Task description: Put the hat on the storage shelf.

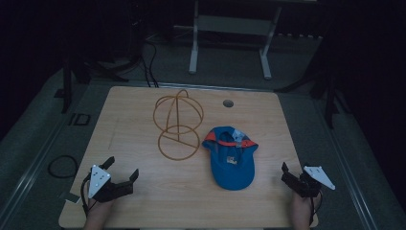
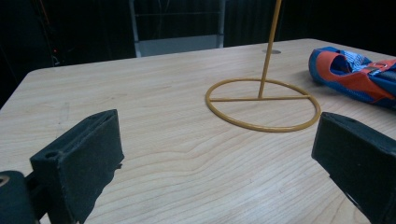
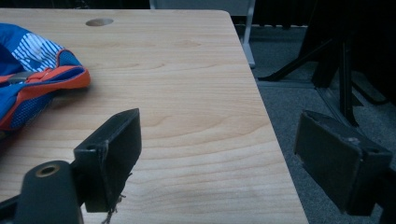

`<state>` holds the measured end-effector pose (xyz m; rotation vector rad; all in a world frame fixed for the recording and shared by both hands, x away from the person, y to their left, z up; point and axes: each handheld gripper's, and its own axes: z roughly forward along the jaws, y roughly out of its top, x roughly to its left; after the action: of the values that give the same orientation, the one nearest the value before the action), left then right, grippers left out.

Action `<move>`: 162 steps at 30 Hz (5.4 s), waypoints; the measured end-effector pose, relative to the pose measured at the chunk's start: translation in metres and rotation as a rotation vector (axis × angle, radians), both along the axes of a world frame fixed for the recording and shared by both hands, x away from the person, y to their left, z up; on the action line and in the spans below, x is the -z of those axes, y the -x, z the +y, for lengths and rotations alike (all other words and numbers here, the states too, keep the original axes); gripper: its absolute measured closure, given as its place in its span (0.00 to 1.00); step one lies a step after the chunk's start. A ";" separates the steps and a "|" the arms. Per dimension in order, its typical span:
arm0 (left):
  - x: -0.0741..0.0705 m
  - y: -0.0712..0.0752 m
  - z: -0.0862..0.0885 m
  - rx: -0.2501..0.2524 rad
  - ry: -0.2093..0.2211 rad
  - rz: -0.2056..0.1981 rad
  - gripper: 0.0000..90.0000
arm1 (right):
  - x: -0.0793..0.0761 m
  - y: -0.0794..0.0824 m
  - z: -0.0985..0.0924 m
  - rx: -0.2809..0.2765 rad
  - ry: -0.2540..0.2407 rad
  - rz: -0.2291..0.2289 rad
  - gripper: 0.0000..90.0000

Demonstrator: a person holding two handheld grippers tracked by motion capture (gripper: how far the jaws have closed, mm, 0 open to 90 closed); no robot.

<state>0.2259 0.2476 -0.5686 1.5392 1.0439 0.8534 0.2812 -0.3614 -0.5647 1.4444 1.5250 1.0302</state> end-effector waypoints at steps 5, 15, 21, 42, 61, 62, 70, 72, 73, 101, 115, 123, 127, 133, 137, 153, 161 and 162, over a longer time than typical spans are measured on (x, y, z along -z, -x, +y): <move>0.000 0.000 -0.002 0.004 -0.020 0.000 0.02 | 0.000 -0.001 0.003 -0.035 -0.027 0.042 0.17; -0.001 0.001 -0.002 0.006 -0.015 0.004 0.02 | -0.015 -0.010 0.010 -0.129 -0.029 0.099 0.17; -0.001 0.001 -0.002 0.002 0.000 0.006 0.02 | -0.030 -0.018 0.007 -0.136 -0.066 0.125 0.17; -0.001 -0.001 -0.008 0.075 0.019 0.078 0.02 | -0.081 -0.080 0.053 -0.366 -0.106 0.180 0.16; -0.004 0.000 -0.011 0.068 -0.051 0.117 0.02 | -0.070 -0.133 0.111 -0.493 -0.075 0.252 0.23; -0.004 0.000 -0.011 0.068 -0.053 0.120 0.02 | -0.068 -0.136 0.113 -0.498 -0.076 0.260 0.23; -0.005 0.000 -0.008 0.067 -0.021 0.110 0.05 | -0.045 -0.153 0.131 -0.514 -0.019 0.313 0.33; -0.004 0.000 -0.007 0.071 -0.018 0.115 0.05 | -0.042 -0.157 0.136 -0.518 0.004 0.325 0.35; -0.004 0.000 -0.007 0.070 -0.018 0.114 0.05 | -0.040 -0.159 0.139 -0.517 0.009 0.329 0.35; -0.002 -0.002 -0.007 0.056 -0.032 0.130 0.05 | -0.012 -0.170 0.159 -0.559 0.189 0.440 0.72; -0.002 -0.004 -0.008 0.071 -0.025 0.164 0.05 | -0.028 -0.159 0.161 -0.546 0.172 0.387 0.96; -0.003 -0.003 -0.011 0.072 -0.031 0.162 0.05 | -0.061 -0.145 0.153 -0.541 0.125 0.313 0.97; -0.003 -0.003 -0.010 0.070 -0.027 0.166 0.05 | -0.079 -0.139 0.148 -0.535 0.102 0.267 0.97; -0.004 -0.003 -0.013 0.072 -0.029 0.168 0.05 | -0.106 -0.127 0.137 -0.545 0.057 0.199 0.97; -0.008 -0.002 -0.014 0.070 -0.017 0.166 0.05 | -0.123 -0.116 0.129 -0.548 0.033 0.160 0.97; -0.072 -0.002 -0.019 0.082 0.077 0.134 0.05 | -0.168 -0.083 0.105 -0.566 0.018 0.057 0.97; -0.126 -0.007 -0.034 0.127 0.024 0.065 0.06 | -0.178 -0.074 0.099 -0.567 0.012 0.035 0.97; -0.131 -0.008 -0.038 0.125 0.014 0.062 0.06 | -0.179 -0.073 0.099 -0.567 0.011 0.034 0.97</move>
<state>0.2336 0.2101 -0.4375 1.6099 0.9846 0.7142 0.3539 -0.2626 -0.3861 1.0385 2.0212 1.3188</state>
